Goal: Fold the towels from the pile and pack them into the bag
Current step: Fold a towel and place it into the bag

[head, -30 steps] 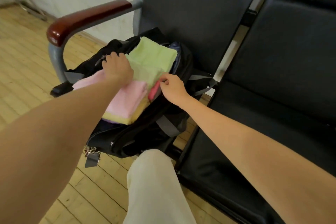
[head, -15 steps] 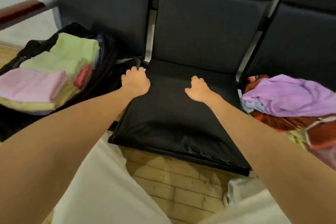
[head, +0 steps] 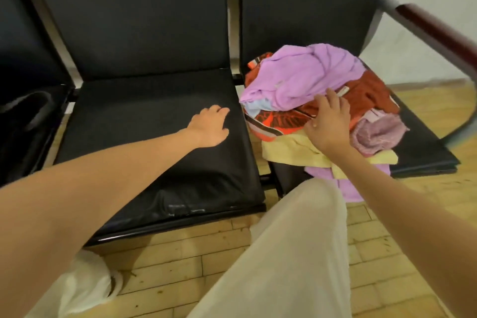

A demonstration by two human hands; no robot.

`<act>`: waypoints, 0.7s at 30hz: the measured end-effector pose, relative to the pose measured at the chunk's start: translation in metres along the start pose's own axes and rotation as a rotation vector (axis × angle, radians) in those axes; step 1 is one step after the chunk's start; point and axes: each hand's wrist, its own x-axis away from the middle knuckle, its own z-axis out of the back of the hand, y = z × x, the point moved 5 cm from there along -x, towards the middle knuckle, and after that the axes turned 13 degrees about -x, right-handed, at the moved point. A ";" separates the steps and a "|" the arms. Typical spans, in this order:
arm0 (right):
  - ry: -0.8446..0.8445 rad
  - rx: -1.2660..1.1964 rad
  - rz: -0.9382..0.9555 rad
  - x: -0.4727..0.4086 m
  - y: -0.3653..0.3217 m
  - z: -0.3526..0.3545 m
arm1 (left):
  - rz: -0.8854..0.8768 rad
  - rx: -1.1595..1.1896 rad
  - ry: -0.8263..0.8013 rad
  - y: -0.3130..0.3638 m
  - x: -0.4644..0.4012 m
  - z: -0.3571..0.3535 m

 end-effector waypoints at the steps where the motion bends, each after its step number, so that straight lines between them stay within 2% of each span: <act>1: 0.019 0.021 0.028 -0.006 0.005 0.002 | -0.051 0.000 -0.001 0.013 -0.013 0.002; 6: -0.030 0.020 0.116 -0.045 0.018 -0.009 | -0.222 0.073 0.064 0.062 -0.072 0.025; 11: 0.018 0.012 -0.017 -0.064 0.035 -0.017 | -0.301 0.053 0.107 0.094 -0.114 0.037; 15: 0.014 0.040 -0.026 -0.067 0.043 -0.022 | -0.243 0.117 0.129 0.105 -0.133 0.022; 21: -0.014 0.046 -0.017 -0.068 0.048 -0.023 | -0.132 0.306 0.248 0.113 -0.129 0.014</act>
